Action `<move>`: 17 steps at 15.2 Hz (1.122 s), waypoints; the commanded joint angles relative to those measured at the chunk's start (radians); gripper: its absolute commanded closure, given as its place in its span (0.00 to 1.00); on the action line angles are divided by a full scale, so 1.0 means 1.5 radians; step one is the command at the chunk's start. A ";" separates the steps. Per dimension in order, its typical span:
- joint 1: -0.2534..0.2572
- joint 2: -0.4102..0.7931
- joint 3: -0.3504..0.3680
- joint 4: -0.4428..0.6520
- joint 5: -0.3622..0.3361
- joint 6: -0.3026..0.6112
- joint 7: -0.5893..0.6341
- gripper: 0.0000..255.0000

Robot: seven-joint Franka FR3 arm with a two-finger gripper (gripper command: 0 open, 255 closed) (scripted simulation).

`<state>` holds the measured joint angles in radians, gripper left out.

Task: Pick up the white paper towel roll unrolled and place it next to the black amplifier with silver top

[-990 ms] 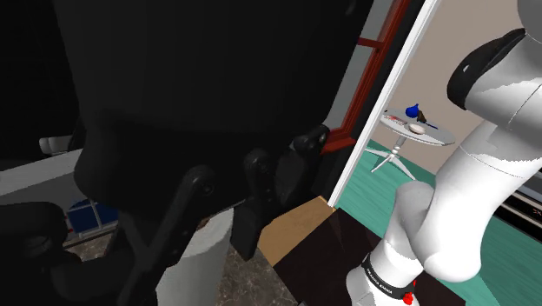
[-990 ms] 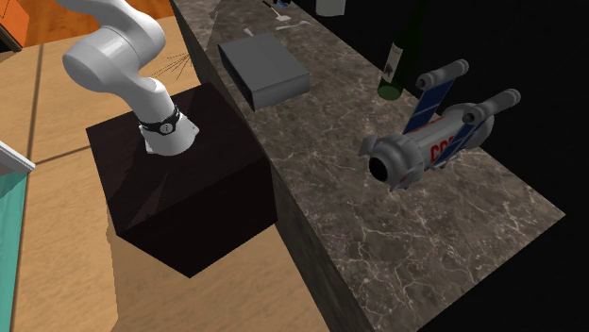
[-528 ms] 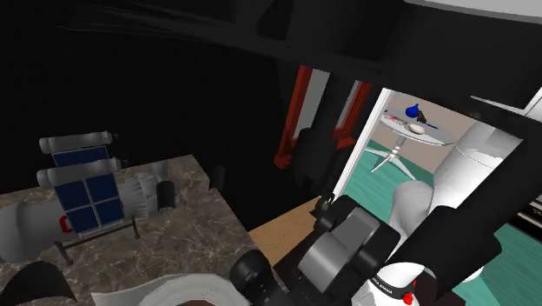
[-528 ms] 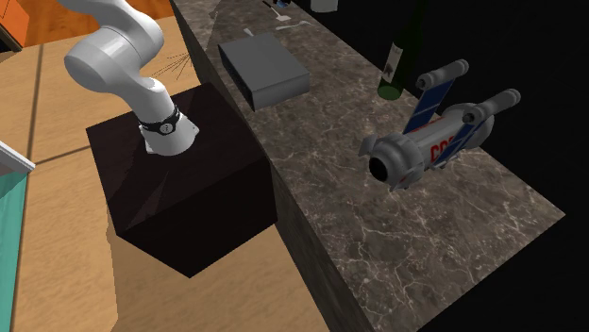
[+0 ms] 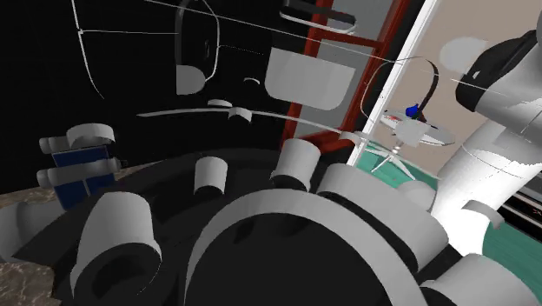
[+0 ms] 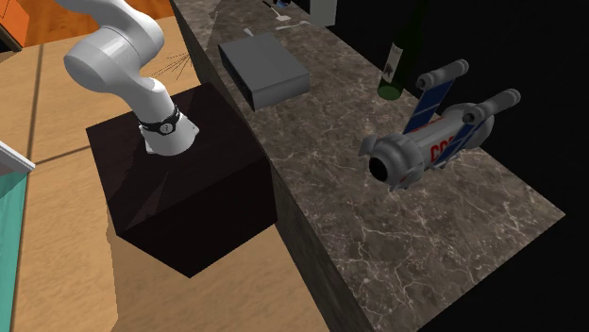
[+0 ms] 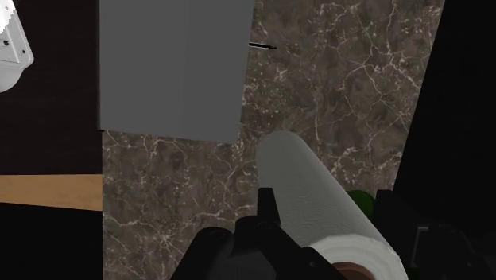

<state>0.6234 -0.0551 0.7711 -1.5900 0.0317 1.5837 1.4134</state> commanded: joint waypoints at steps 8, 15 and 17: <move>-0.002 -0.022 -0.006 -0.100 0.015 0.084 -0.012 1.00; -0.001 -0.028 -0.005 -0.168 0.020 0.147 -0.016 1.00; 0.000 -0.028 -0.005 -0.186 0.021 0.165 -0.016 1.00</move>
<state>0.6216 -0.0956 0.7629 -1.8545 0.0616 1.8182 1.3884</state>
